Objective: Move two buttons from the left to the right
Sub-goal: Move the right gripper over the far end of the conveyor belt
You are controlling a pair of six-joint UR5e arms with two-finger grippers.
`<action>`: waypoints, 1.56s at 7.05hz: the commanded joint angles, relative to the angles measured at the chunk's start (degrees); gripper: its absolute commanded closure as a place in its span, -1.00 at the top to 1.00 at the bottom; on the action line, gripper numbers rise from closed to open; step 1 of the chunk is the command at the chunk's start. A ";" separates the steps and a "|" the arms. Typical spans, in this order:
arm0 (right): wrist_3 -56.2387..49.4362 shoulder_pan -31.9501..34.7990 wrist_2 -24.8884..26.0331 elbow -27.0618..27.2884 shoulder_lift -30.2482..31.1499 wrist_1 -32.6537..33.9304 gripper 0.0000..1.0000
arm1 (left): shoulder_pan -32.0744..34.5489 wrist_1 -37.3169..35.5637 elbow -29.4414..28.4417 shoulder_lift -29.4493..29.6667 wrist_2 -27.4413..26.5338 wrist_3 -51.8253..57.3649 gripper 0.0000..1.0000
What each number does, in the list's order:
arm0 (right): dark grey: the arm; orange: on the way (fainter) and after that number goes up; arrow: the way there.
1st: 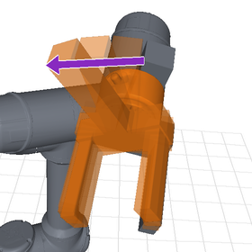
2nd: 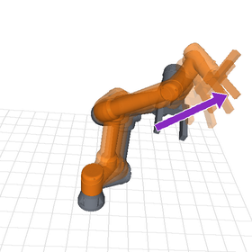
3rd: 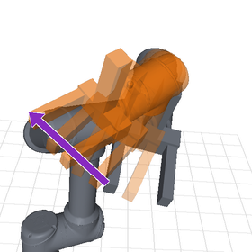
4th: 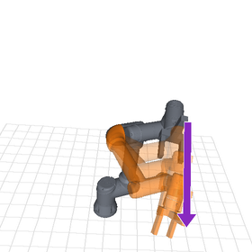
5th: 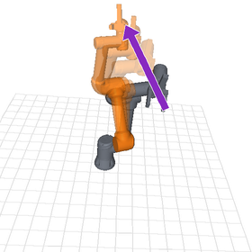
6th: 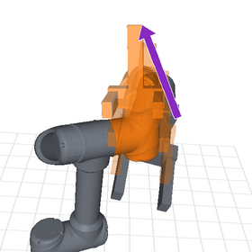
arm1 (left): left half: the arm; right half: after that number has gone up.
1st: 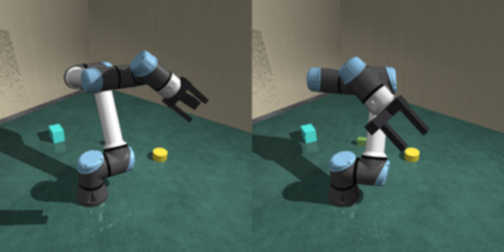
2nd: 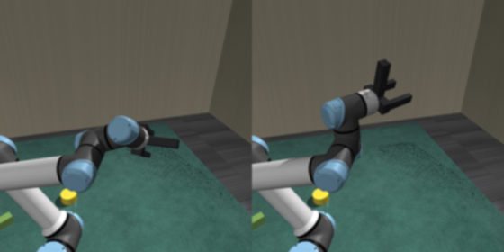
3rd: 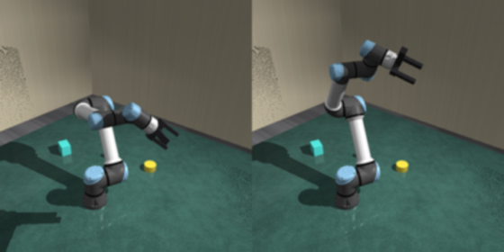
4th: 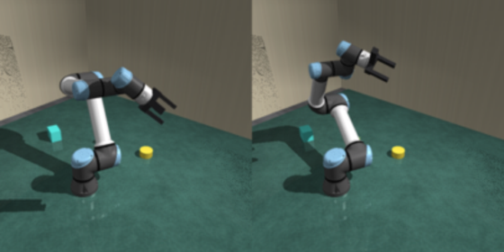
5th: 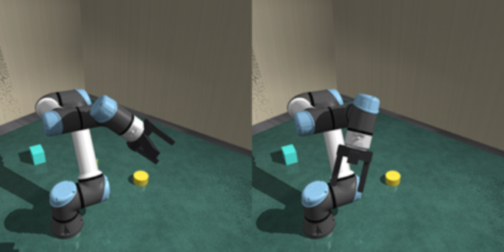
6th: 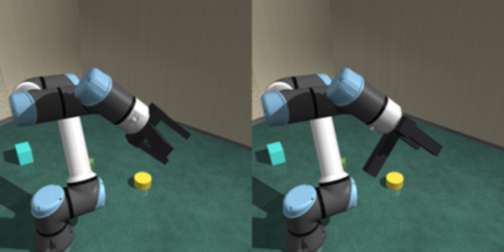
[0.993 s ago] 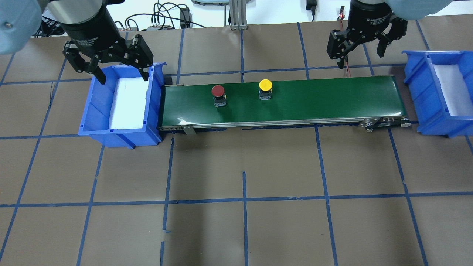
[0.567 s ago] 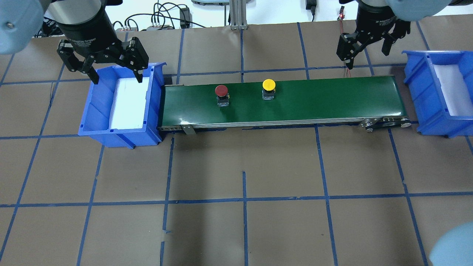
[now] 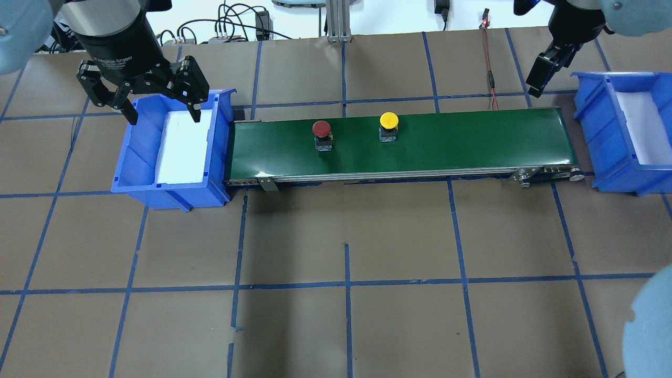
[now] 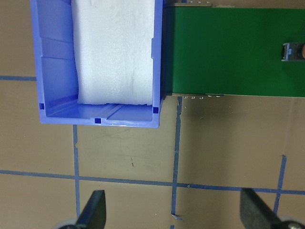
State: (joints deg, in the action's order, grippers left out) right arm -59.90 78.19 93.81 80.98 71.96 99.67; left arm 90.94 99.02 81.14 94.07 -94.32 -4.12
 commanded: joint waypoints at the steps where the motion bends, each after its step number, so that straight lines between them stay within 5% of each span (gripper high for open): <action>1: -24.28 -4.17 -6.17 1.03 -3.82 4.56 0.96 | -0.15 0.03 -0.10 0.07 0.01 -0.10 1.00; 6: -47.04 -4.19 -3.64 4.45 -8.83 7.38 0.99 | -0.07 0.12 -0.62 0.42 0.01 -0.28 1.00; 9: -39.09 -0.87 3.12 6.20 -7.11 7.20 1.00 | -0.06 0.03 -0.11 0.25 0.01 -0.28 1.00; 11: -40.03 3.26 2.08 8.04 -6.74 11.13 0.95 | -0.16 0.12 -0.45 -0.28 -0.08 -0.19 1.00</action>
State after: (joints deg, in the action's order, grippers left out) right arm -99.77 79.06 96.00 88.08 64.98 108.20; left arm 90.67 99.07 80.78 94.10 -94.37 -4.33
